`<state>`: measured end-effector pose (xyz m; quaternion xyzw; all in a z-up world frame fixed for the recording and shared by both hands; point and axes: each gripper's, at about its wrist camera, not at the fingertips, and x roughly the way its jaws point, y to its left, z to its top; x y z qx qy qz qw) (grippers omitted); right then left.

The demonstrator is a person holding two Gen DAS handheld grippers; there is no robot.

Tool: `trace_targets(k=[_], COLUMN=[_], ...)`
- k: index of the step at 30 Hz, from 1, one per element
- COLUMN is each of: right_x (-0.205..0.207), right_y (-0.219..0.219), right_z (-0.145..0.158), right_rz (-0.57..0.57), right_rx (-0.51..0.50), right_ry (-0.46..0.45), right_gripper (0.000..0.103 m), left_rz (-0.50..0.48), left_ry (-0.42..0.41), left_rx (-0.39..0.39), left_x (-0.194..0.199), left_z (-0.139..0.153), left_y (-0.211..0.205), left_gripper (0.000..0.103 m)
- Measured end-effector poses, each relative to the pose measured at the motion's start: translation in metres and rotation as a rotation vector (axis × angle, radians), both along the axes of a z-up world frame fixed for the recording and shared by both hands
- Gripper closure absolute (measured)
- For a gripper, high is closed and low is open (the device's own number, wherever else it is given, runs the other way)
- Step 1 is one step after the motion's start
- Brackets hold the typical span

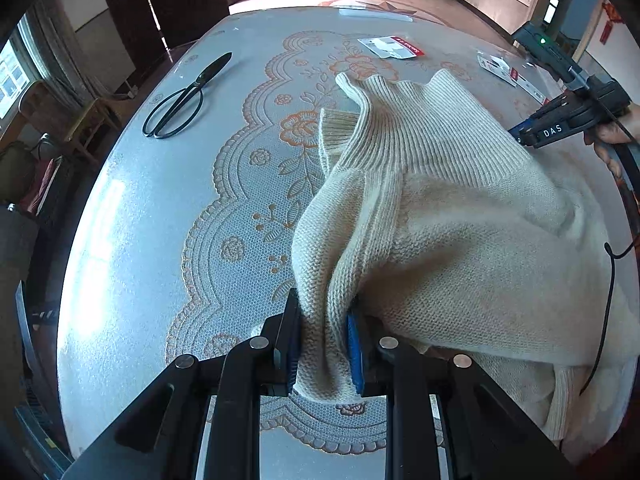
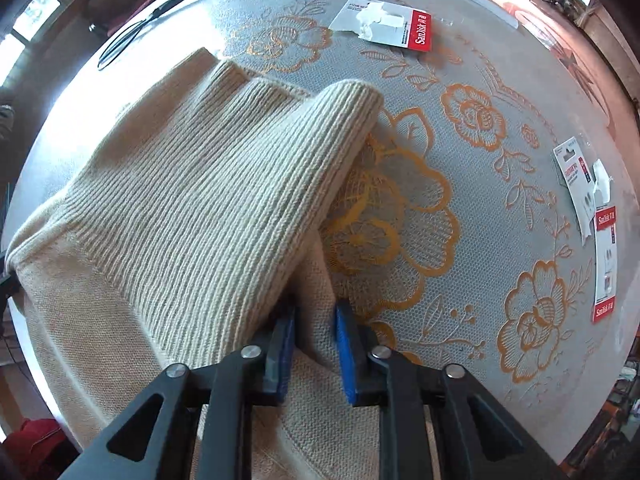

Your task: Fold clothes

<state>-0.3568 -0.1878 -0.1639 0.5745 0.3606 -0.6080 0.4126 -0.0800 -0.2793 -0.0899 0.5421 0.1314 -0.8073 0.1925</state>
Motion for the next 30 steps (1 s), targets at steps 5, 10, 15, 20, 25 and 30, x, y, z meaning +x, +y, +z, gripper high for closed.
trace_targets(k=[5, 10, 15, 20, 25, 30], right_x=[-0.023, -0.079, -0.112, -0.124, -0.119, -0.089], right_y=[0.047, 0.189, 0.347, 0.456, 0.497, 0.472], right_z=[0.005, 0.031, 0.067, 0.100, 0.068, 0.074], right_rz=[-0.100, -0.391, -0.708, -0.970, -1.101, -1.026], right_rx=[0.034, 0.053, 0.075, 0.019, 0.081, 0.042], right_ry=[0.140, 0.226, 0.305, 0.327, 0.295, 0.425], right_gripper=[0.094, 0.094, 0.095, 0.095, 0.093, 0.087], left_rz=[0.006, -0.026, -0.075, -0.138, -0.200, -0.219], left_ry=[-0.014, -0.031, -0.028, -0.025, -0.037, -0.018], left_rx=[-0.014, -0.055, -0.093, -0.110, -0.123, -0.092], left_x=[-0.005, -0.022, -0.055, -0.095, -0.134, -0.139], left_z=[-0.003, -0.003, 0.006, 0.008, -0.002, -0.003], left_y=[-0.006, -0.015, -0.019, -0.010, 0.010, 0.012], left_gripper=[0.080, 0.080, 0.080, 0.080, 0.076, 0.075])
